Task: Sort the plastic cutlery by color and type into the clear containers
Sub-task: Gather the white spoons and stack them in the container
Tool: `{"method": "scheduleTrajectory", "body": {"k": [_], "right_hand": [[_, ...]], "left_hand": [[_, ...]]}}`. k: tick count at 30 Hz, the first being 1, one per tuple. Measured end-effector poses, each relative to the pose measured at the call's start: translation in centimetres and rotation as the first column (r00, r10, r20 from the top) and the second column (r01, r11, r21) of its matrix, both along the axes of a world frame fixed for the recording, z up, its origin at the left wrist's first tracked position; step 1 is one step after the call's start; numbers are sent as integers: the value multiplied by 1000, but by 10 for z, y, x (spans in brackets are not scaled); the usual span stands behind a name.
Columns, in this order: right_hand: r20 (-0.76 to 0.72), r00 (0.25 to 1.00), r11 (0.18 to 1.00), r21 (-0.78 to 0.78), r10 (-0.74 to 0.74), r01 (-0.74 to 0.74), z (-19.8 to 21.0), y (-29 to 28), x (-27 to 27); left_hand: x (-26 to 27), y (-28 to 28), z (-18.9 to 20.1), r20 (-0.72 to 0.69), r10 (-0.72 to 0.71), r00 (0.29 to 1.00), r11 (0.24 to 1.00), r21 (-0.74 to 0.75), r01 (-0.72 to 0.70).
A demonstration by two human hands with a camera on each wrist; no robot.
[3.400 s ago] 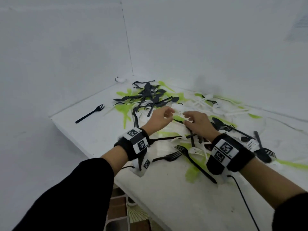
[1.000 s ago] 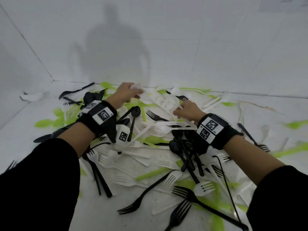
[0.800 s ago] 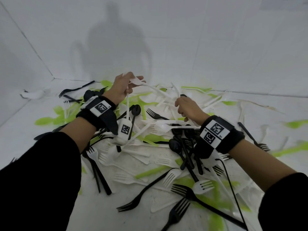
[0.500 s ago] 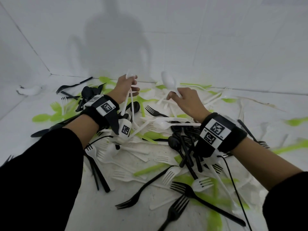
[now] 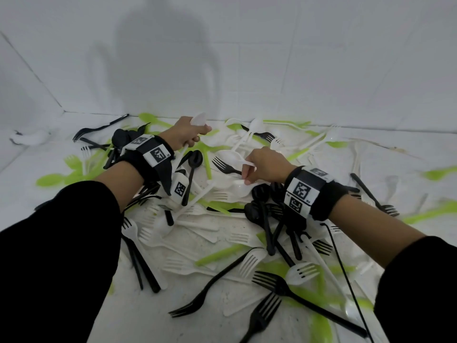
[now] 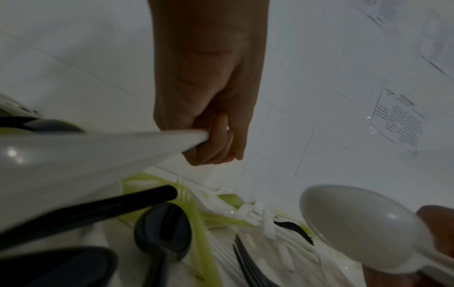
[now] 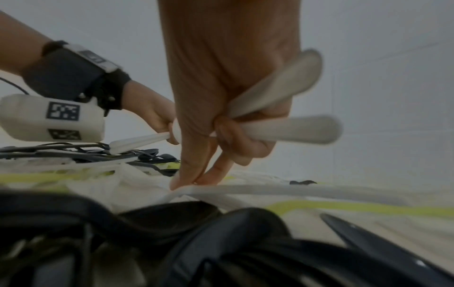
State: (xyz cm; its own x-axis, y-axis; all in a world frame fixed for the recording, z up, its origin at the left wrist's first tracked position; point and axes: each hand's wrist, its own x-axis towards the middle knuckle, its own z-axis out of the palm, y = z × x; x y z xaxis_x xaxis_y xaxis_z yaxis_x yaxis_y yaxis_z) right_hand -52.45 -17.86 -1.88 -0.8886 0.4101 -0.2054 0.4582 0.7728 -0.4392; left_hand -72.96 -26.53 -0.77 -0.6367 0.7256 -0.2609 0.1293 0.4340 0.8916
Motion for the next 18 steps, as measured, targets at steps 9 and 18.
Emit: {"method": "scheduleTrajectory", "body": {"k": [9,18], "right_hand": [[-244,939,930,-332,-243,155,0,13,9],[-526,760,924,-250,-381,290,27,5,21]], "left_hand": [[0,7,-10,-185,31,982,995,-84,-48],[-3,13,-21,-510,-192,839,895,-441,-63]]}}
